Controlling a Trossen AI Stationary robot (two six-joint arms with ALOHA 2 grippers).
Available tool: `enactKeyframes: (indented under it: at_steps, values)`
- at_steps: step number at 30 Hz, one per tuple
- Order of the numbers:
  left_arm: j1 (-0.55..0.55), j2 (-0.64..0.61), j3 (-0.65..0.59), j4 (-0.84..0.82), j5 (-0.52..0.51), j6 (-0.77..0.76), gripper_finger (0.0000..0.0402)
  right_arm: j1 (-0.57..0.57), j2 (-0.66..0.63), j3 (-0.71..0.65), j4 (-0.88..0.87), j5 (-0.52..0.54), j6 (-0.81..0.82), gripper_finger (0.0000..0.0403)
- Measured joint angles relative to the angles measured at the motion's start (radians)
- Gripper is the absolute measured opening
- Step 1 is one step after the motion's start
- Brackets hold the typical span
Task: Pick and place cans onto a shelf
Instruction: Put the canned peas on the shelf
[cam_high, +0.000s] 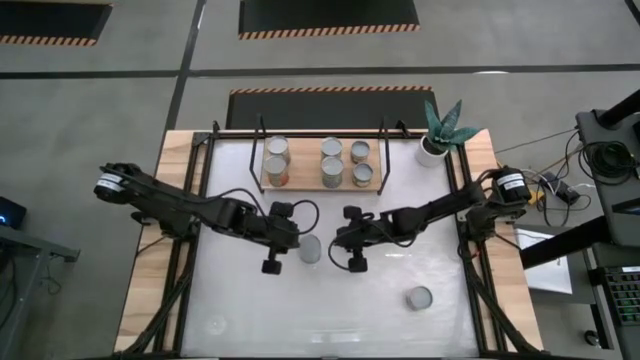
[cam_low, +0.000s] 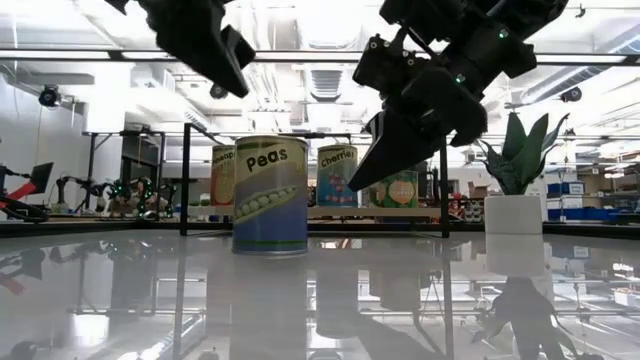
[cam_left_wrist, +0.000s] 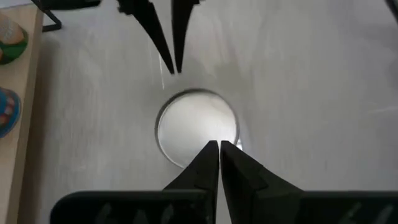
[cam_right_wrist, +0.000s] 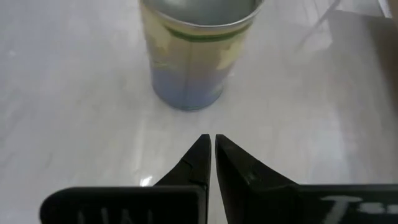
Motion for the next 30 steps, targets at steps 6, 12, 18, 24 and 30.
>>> enactKeyframes:
  at_steps: [6, 12, 18, 24, 30]
  values:
    - [0.0, 0.0, 0.031, -0.006, 0.002, -0.027, 0.0042, 0.016, 0.0, -0.002, -0.005, 0.0, 0.0, 0.0013]
    - [0.0, 0.01, 0.031, 0.005, -0.001, -0.067, 0.0167, 0.022, 0.0, -0.002, -0.004, 0.0, 0.0, 0.0013]
    - [0.0, 0.067, 0.031, 0.07, -0.008, -0.082, 0.0312, 0.023, 0.0, -0.002, -0.004, 0.0, 0.004, 0.0013]
    - [0.003, 0.117, 0.031, 0.088, -0.008, -0.061, 0.0395, 0.027, 0.0, -0.002, -0.007, 0.0, 0.008, 0.0013]
    - [0.014, 0.154, 0.031, 0.114, -0.009, -0.049, 0.0378, 0.027, 0.0, -0.002, -0.019, 0.0, 0.012, 0.0013]
